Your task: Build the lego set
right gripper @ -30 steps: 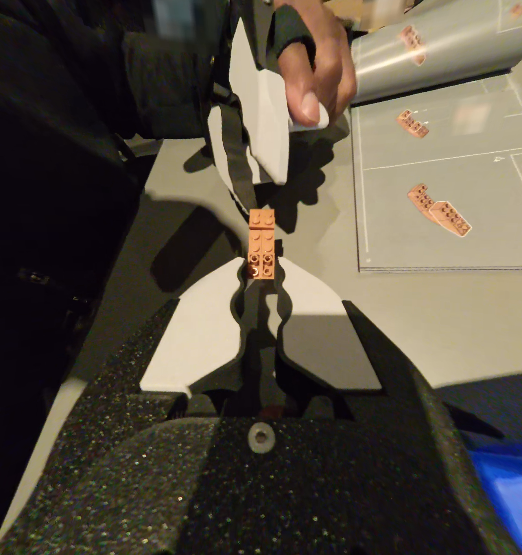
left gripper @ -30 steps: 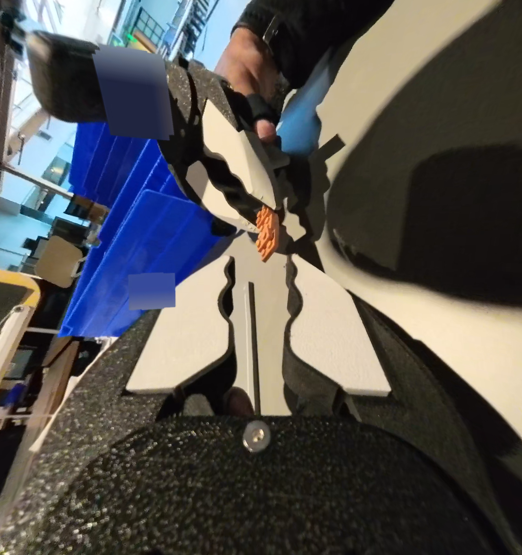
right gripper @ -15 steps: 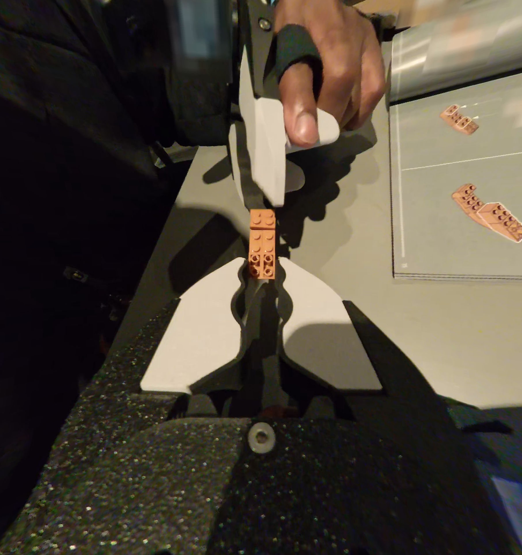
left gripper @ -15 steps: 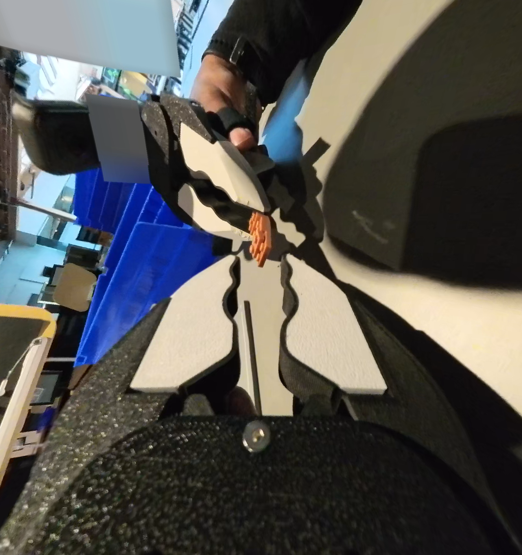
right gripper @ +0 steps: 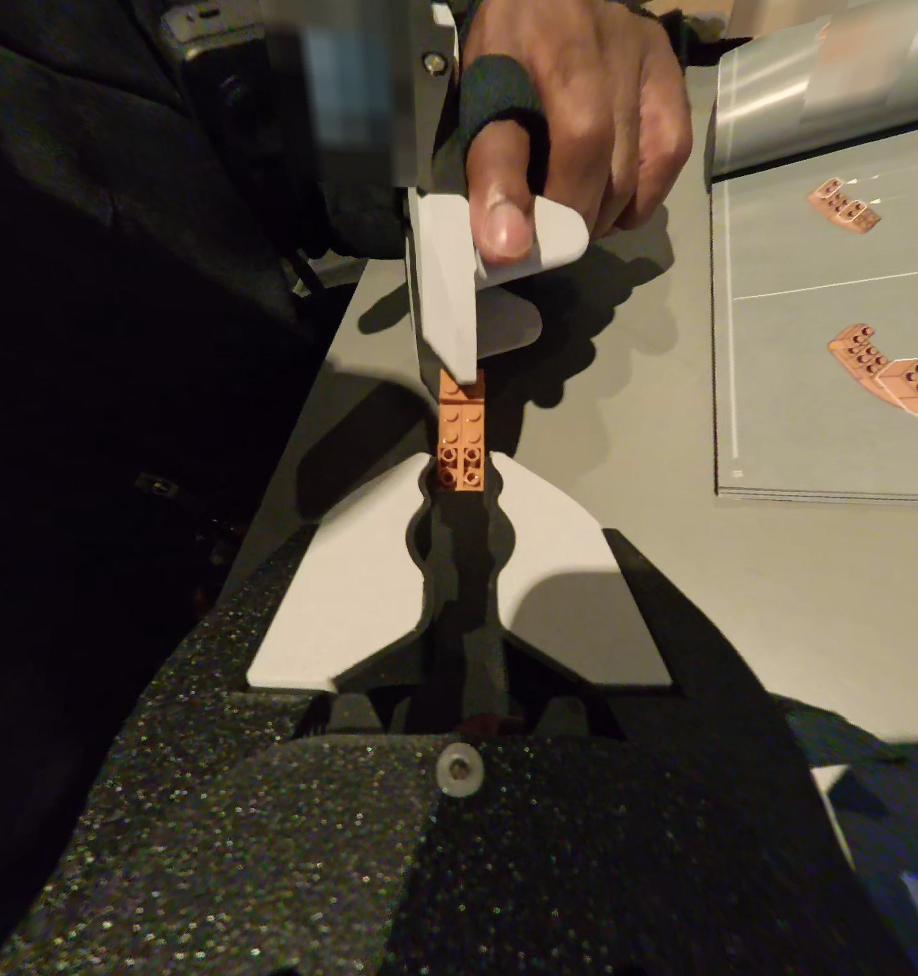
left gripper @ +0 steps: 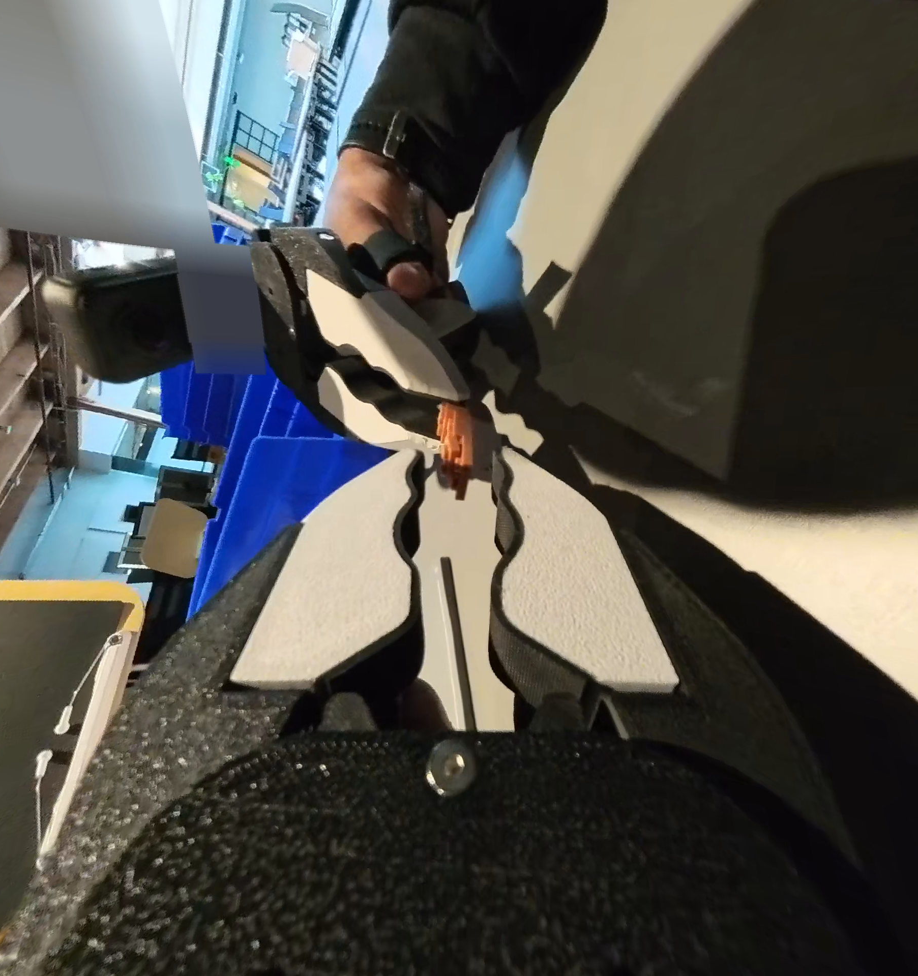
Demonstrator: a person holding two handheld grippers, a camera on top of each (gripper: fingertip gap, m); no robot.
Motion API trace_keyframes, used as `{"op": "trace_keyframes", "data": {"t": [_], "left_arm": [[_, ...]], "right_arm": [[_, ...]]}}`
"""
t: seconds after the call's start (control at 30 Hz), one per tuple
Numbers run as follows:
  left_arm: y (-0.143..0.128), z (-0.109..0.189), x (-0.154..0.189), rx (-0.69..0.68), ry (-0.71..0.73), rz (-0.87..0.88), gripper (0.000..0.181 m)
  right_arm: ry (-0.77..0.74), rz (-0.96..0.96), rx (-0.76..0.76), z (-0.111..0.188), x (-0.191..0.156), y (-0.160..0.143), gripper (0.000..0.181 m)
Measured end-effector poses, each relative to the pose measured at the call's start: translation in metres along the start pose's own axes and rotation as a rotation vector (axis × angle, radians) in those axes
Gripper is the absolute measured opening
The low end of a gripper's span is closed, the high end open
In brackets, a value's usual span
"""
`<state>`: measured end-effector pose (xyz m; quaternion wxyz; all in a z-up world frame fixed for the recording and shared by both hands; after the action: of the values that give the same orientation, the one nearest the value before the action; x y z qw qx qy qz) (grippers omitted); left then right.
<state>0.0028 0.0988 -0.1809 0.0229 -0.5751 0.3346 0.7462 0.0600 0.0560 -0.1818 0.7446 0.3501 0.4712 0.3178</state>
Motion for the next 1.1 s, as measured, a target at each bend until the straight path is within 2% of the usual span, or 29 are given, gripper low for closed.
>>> {"op": "trace_keyframes", "data": {"t": [0.3,1.1], "left_arm": [[0.0007,-0.0004,0.0005,0.001,0.01,-0.016,0.012],[0.0008,-0.0003,0.001,-0.01,-0.008,-0.032,0.009]], "right_arm": [[0.008,-0.008,0.008,-0.0008,-0.0012,0.0009,0.015],[-0.002,-0.021,0.002,-0.0051,-0.0023,0.0008,0.016]]}}
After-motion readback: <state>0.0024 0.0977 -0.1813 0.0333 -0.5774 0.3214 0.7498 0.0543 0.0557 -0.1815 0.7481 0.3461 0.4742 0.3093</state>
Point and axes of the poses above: each gripper's, where its closed fingertips meet, z back along the fingers, y out of its top, x = y × z across the jaws, the point moved 3 cm from there along z, back along the fingers, and after that the axes turned 14 degrees about y, right-handed, at the moved point
